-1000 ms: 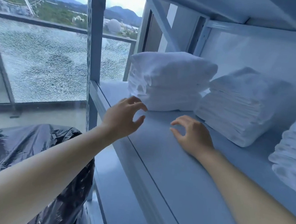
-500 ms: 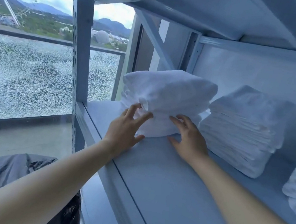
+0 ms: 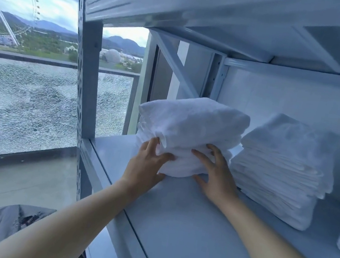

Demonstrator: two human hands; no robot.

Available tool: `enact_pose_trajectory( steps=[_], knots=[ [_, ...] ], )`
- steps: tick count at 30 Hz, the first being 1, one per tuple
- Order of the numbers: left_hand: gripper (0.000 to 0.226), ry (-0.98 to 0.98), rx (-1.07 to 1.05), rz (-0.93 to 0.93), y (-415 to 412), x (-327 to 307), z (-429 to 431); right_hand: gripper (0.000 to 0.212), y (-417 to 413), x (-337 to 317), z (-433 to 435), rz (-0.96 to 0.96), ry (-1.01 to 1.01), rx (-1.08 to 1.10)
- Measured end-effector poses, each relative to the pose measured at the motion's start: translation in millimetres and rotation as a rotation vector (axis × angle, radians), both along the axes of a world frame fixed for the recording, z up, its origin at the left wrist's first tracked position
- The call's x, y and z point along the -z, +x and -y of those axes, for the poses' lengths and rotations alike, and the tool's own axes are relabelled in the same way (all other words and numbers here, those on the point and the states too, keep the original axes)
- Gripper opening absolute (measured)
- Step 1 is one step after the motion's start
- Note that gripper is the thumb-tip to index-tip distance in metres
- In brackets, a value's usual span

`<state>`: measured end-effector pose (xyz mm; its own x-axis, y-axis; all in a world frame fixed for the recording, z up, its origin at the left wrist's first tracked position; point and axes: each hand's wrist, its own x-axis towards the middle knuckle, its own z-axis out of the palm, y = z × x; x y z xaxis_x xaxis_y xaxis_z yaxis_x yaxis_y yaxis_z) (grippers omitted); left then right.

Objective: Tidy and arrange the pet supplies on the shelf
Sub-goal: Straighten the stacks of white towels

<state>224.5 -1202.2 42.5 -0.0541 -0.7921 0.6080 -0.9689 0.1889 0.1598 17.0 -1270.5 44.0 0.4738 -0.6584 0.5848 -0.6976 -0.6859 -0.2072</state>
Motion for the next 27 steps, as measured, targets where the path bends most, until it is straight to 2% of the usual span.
enact_pose_trajectory(
  steps=[9, 19, 24, 27],
  knots=[
    [0.042, -0.002, -0.026, 0.077, 11, -1, -17, 0.063, 11, 4, -7, 0.065, 0.064, 0.000],
    [0.041, -0.015, -0.088, 0.093, 59, 0, -59, 0.061, 64, -3, -34, -0.038, 0.072, -0.077],
    [0.054, -0.157, -0.157, 0.185, 75, 8, -74, 0.072, 74, -1, -43, -0.026, 0.102, -0.146],
    [0.079, -0.316, -0.150, 0.247, 77, 10, -70, 0.072, 66, -1, -44, -0.012, 0.081, -0.098]
  ],
)
